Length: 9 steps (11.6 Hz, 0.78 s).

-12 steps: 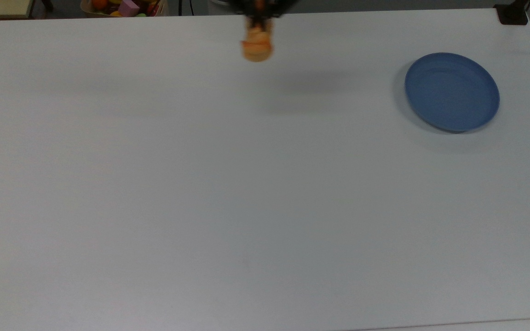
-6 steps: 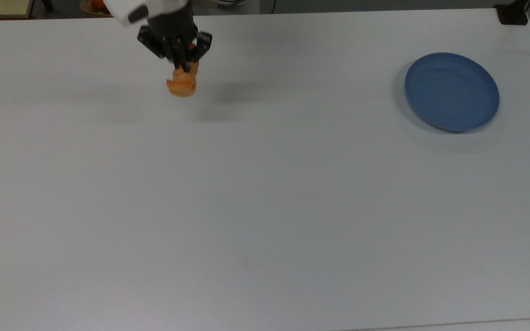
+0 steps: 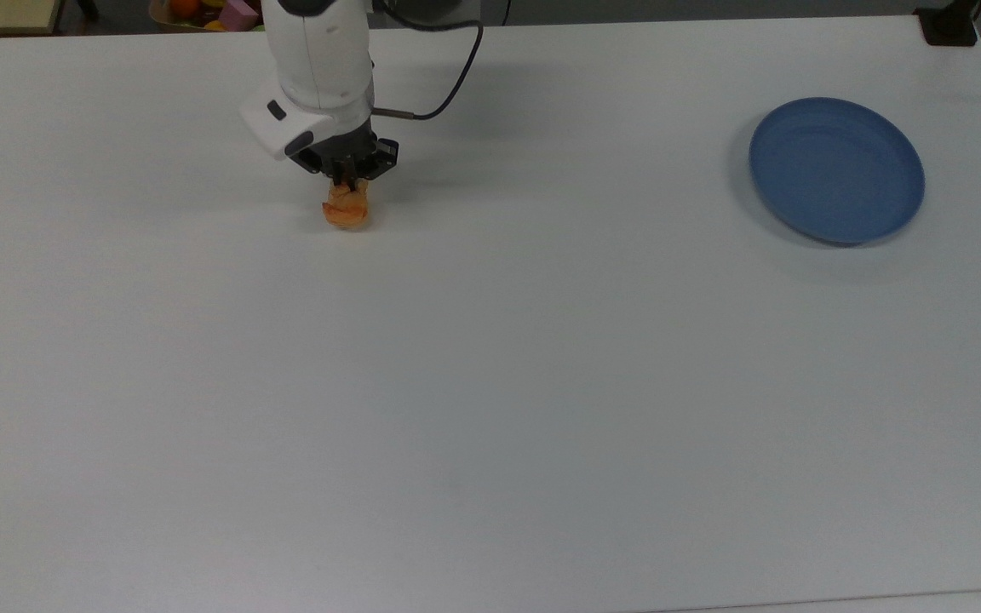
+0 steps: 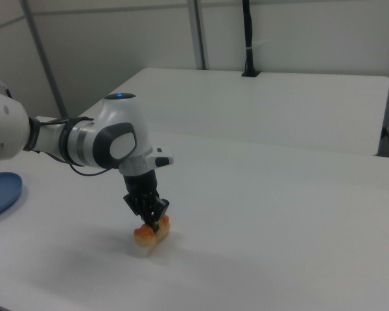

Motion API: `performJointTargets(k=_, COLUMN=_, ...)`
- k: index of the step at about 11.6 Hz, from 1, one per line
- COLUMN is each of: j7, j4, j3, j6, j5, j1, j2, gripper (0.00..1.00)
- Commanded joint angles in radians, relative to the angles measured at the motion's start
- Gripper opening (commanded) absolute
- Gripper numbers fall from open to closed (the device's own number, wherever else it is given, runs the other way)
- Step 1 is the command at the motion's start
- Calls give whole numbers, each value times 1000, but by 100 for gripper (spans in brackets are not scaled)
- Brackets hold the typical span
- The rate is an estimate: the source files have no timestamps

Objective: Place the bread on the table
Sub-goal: 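Lower the bread roll onto the bare table surface, then open the gripper to release the bread roll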

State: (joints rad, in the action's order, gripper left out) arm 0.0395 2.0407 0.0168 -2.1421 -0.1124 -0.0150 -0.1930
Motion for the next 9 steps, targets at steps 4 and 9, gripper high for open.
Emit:
performJointTargets(k=4, j7=-1, j4=16, j3=5, j6=-16, j5=-87, j1=7, j2=-57, gripper=100)
performJointTargets(k=9, j7=5, j4=-19, j3=5, j6=1, j5=-89, j1=-11, j2=35, gripper=100)
